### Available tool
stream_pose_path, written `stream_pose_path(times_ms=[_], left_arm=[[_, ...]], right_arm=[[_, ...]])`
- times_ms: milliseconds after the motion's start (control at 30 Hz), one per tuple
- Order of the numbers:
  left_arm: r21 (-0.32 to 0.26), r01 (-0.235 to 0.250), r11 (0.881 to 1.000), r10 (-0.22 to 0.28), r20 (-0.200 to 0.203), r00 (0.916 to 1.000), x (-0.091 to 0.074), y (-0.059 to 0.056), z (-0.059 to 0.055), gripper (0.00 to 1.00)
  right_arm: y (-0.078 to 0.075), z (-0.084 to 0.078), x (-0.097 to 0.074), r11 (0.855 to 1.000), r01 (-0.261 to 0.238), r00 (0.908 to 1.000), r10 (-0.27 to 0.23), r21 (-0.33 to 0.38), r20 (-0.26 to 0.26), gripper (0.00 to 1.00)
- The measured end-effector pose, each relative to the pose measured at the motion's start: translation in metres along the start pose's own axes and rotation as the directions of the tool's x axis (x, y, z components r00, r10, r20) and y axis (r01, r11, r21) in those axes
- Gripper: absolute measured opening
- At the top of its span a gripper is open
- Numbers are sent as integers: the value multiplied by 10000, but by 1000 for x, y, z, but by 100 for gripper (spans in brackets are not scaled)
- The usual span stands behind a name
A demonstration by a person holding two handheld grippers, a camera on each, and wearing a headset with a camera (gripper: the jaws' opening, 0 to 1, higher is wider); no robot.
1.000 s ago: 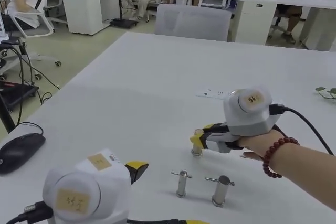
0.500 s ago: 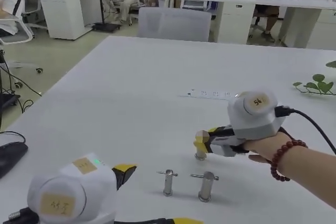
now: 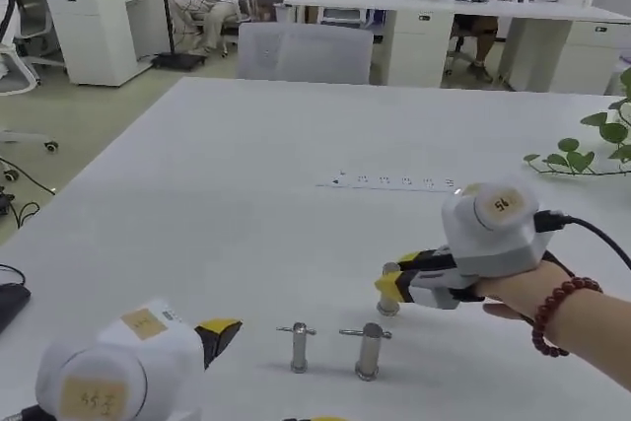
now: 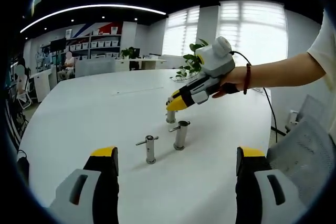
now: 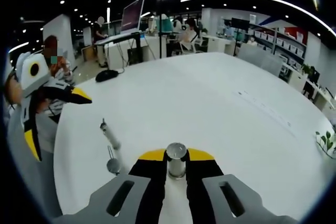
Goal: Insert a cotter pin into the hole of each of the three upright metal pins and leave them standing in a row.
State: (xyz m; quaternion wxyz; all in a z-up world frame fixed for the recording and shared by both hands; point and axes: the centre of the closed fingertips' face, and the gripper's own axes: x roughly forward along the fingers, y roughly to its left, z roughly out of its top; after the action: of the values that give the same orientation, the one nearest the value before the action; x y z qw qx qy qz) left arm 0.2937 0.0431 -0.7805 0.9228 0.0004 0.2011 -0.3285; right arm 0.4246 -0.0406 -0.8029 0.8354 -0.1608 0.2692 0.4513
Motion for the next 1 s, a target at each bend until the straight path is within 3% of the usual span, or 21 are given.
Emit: stream_pose_path(times_ms=[400,1000], left_arm=[[319,-87,9995,86,36,10000,0,-2,1,91],[361,-63,9993,61,61,10000,0,-4,1,92]], right_arm=[[1,-15,-26,9998,139,9999,-139,160,34,14],[16,-38,-41,9972,302,9995,-298,677,-69,14]])
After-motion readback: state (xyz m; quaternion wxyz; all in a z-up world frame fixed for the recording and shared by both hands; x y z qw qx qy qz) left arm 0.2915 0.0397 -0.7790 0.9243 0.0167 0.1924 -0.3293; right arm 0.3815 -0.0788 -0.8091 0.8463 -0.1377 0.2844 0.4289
